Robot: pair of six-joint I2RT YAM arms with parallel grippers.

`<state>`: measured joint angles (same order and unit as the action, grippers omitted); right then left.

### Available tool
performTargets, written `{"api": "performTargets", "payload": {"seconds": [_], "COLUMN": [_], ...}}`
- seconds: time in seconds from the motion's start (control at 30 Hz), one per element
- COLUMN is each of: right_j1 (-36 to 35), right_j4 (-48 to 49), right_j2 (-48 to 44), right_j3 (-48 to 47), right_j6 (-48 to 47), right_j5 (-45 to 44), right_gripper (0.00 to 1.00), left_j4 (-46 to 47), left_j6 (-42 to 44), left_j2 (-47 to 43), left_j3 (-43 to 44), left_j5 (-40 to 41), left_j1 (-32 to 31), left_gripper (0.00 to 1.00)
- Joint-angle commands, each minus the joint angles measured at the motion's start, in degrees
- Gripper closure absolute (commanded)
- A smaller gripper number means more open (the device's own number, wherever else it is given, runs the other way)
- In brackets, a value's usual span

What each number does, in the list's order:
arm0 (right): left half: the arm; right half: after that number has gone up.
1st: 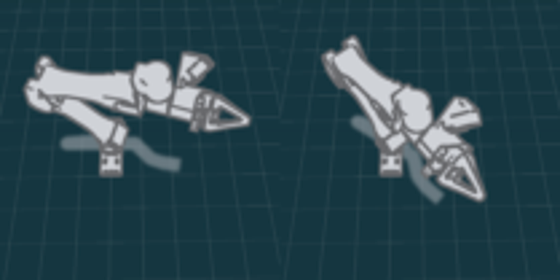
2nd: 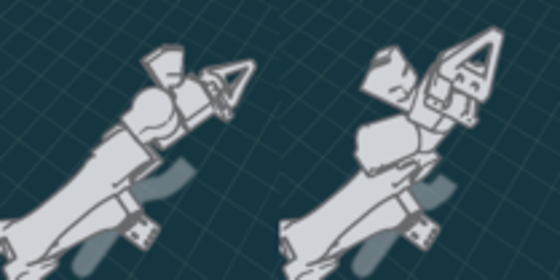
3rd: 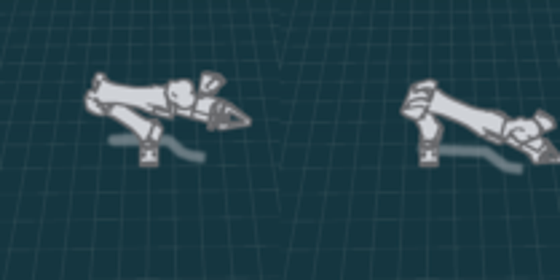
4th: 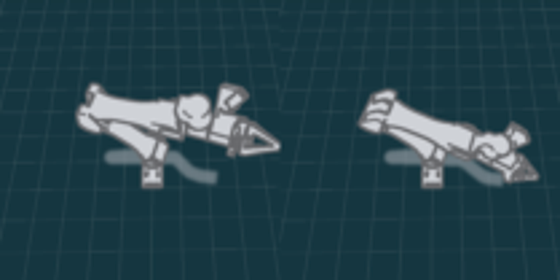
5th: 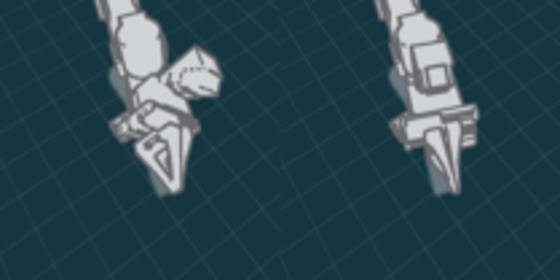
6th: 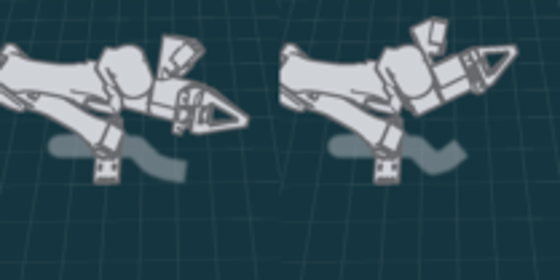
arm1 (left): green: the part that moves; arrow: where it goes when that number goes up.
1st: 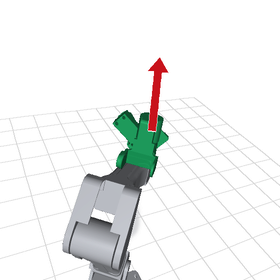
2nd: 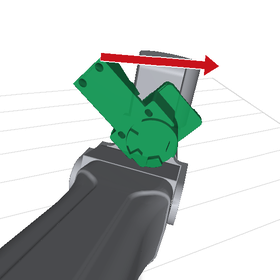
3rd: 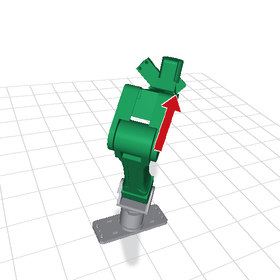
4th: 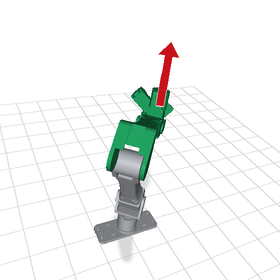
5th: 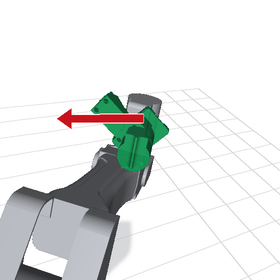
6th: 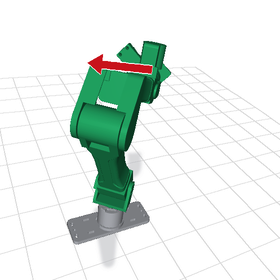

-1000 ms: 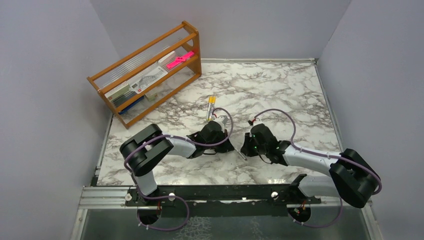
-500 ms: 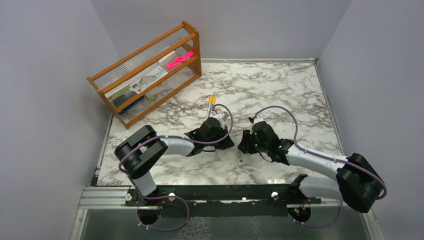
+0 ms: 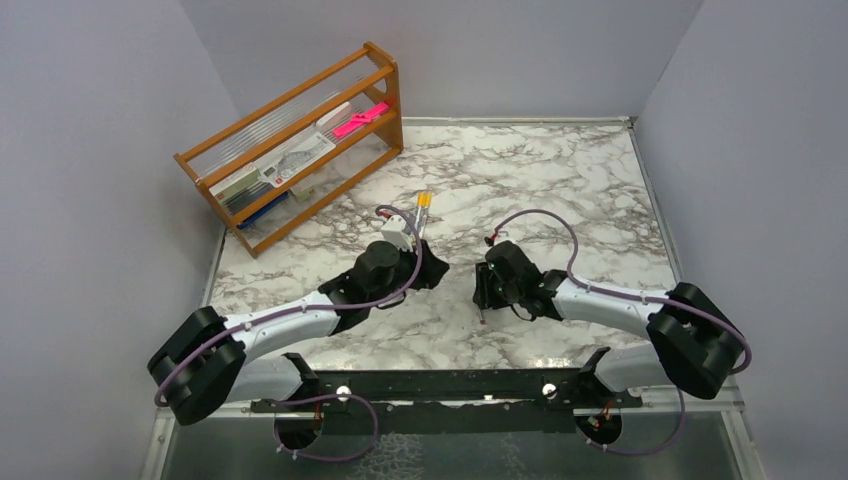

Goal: Insert the pens into the pen caps

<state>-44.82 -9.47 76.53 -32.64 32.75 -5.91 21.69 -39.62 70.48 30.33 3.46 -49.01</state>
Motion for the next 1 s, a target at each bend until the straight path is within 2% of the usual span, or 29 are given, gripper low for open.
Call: {"api": "performTargets", "payload": {"seconds": [0.0,0.23,0.47,0.5,0.57,0.73,0.87,0.97], "right_j1": [-2.4,-7.0,-7.3,-7.3,-7.3,-7.3,-7.3,-7.3], "right_j4": [-2.7,-8.7,-8.6,-7.7,-4.3,5.3,17.3,23.1], "right_j2": [0.9,5.8,9.5,8.8,5.5,-6.7,-17.8,-21.4], "right_j3": [-1.6,-5.7,-6.6,-6.4,-5.3,-1.3,3.7,4.8], "right_j6": [0.9,3.6,6.2,6.1,5.3,5.2,3.5,1.4], "right_j5": [-3.9,-9.4,-8.5,-8.1,-6.7,-6.2,-3.6,-1.0], "right_gripper": [0.62,0.67,0.97,0.99,0.99,0.99,0.99,0.99], "left_j4": [-1.5,-2.5,-3.3,-3.1,-1.3,6.5,16.8,21.7], "left_j6": [2.4,2.6,0.6,0.0,-1.2,-4.4,-9.4,-11.6], "left_j2": [-4.1,-4.2,-5.2,-5.7,-6.6,-6.3,-5.3,-4.2], "left_j3": [-2.5,-3.7,-3.9,-4.1,-4.6,-4.2,-4.3,-3.6], "left_j5": [7.7,8.6,5.2,3.8,-0.4,-15.2,-22.8,-25.9], "left_j1": [0.7,1.7,3.4,4.1,5.5,8.9,9.2,9.1], "left_gripper": [0.47,0.47,0.48,0.49,0.48,0.36,0.35,0.35]}}
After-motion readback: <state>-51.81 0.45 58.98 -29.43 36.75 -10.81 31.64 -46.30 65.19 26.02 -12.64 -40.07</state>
